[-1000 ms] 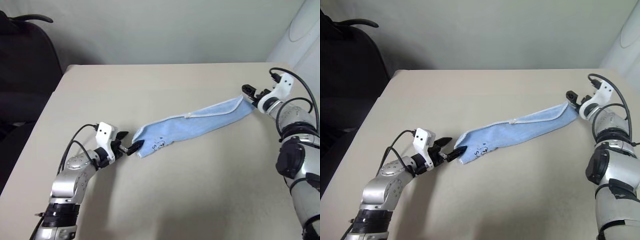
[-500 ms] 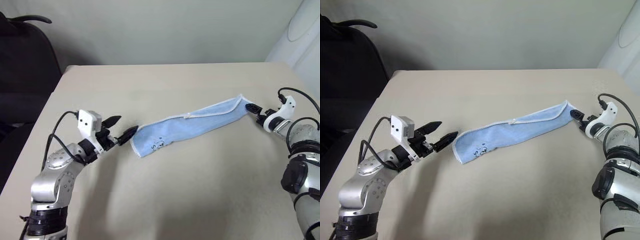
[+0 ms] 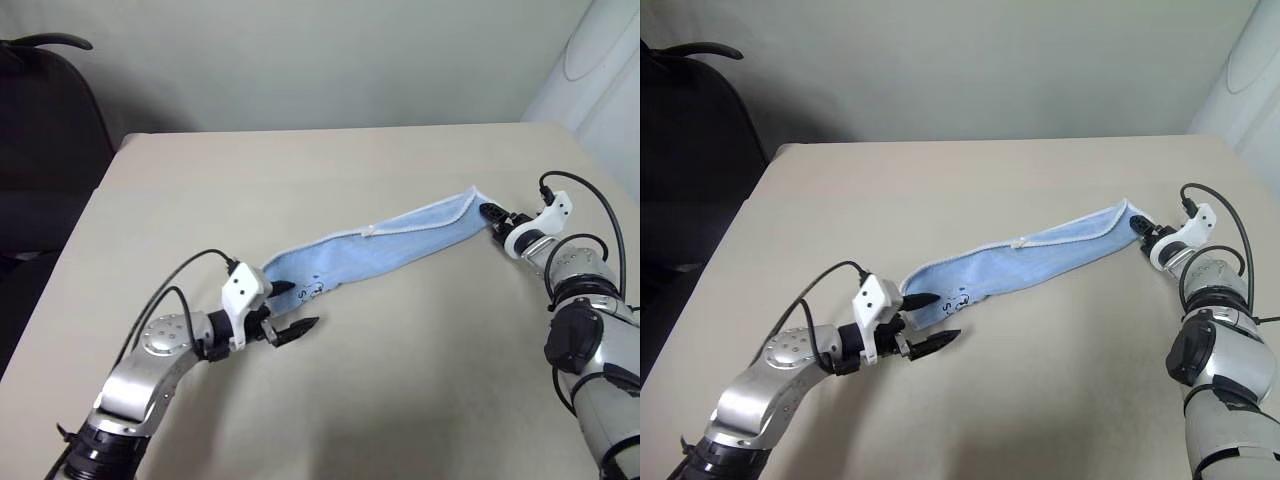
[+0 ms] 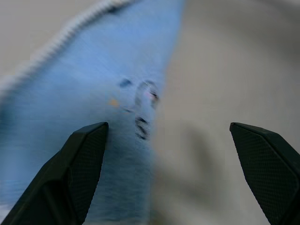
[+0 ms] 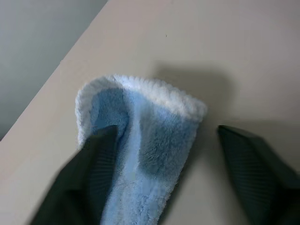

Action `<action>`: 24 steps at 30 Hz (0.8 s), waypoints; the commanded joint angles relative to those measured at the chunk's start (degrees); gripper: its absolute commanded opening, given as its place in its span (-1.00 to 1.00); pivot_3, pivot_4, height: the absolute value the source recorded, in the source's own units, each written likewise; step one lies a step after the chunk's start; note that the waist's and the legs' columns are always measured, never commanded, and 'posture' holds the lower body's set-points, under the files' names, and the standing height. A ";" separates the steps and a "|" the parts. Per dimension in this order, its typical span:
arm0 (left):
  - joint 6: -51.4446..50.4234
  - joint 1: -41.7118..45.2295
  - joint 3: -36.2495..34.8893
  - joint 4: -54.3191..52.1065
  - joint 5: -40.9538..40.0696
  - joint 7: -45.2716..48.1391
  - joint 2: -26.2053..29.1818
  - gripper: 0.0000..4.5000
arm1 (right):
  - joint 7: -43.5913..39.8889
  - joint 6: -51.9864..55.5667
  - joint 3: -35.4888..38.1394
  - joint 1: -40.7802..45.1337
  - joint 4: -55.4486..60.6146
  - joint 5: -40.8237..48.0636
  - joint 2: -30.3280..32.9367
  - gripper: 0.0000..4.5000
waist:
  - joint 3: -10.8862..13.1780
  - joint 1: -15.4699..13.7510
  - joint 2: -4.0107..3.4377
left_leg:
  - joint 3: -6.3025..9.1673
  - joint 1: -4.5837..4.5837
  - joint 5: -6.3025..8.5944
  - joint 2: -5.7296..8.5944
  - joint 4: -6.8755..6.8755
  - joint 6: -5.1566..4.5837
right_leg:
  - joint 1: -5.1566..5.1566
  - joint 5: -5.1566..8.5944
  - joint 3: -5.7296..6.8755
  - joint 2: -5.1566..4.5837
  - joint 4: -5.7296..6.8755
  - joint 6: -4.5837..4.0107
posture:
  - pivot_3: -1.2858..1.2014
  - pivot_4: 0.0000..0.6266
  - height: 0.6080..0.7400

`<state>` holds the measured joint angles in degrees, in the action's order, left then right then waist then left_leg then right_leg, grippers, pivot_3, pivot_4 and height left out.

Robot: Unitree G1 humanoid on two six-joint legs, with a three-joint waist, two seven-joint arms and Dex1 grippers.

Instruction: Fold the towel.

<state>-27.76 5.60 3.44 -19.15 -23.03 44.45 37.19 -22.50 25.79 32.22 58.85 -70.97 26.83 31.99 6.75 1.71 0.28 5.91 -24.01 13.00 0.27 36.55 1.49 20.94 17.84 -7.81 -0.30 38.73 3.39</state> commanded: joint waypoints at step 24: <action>4.20 -10.51 -0.79 -2.28 3.70 7.21 7.10 1.00 | -4.13 -1.16 1.40 3.16 2.08 1.10 3.40 -0.98 | -0.03 -0.51 -0.07 | 0.03 0.00 0.05 -0.01 -0.15 -0.04 | -0.01 0.04 0.05 -0.01 0.00 -0.15 | 0.03 -0.52 1.00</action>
<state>-21.85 -3.38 2.28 -20.89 -18.86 50.79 43.83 -25.35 24.84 33.44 60.37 -71.65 27.29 33.03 6.71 1.21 0.21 5.94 -24.01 13.15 0.27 36.38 1.30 20.94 17.89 -7.74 -0.31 38.74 3.22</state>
